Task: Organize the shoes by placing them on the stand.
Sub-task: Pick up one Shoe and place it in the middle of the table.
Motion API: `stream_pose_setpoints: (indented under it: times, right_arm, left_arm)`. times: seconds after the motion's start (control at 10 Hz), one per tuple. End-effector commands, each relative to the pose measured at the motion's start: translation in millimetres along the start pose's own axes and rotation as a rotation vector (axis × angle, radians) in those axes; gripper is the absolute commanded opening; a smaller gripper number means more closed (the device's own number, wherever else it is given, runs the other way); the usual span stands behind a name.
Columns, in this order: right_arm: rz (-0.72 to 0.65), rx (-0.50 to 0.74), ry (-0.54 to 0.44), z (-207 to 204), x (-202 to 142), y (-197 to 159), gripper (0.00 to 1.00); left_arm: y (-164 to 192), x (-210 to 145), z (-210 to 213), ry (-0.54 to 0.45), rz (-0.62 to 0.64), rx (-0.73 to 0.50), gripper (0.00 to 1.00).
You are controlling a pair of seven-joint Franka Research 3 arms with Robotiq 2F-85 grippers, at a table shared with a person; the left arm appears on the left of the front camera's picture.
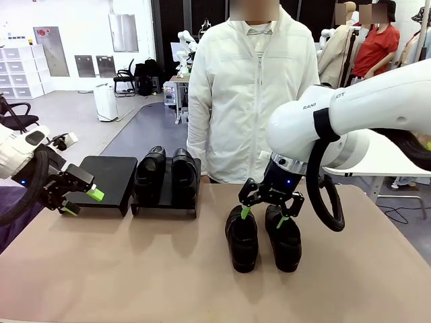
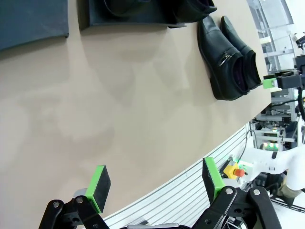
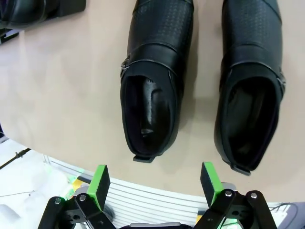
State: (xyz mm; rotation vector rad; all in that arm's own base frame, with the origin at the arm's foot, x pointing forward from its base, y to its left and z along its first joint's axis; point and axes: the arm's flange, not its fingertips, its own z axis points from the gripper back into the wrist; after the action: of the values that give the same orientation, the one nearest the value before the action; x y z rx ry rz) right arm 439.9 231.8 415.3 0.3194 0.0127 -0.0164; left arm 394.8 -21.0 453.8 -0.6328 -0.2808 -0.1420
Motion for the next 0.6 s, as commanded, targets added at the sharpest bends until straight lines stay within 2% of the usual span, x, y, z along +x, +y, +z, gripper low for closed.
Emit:
stream_pose_setpoints:
  times: [0.0, 0.5]
  right_arm:
    - [-0.008, -0.018, 0.007, -15.7, 20.1, 9.5, 1.00]
    - [-0.141, -0.016, 0.058, -56.9, 40.2, 7.7, 1.00]
  left_arm:
    - [1.6, -0.8, 1.6, 0.005, 0.004, 0.001, 1.00]
    - [1.6, -0.8, 1.6, 0.005, 0.004, 0.001, 1.00]
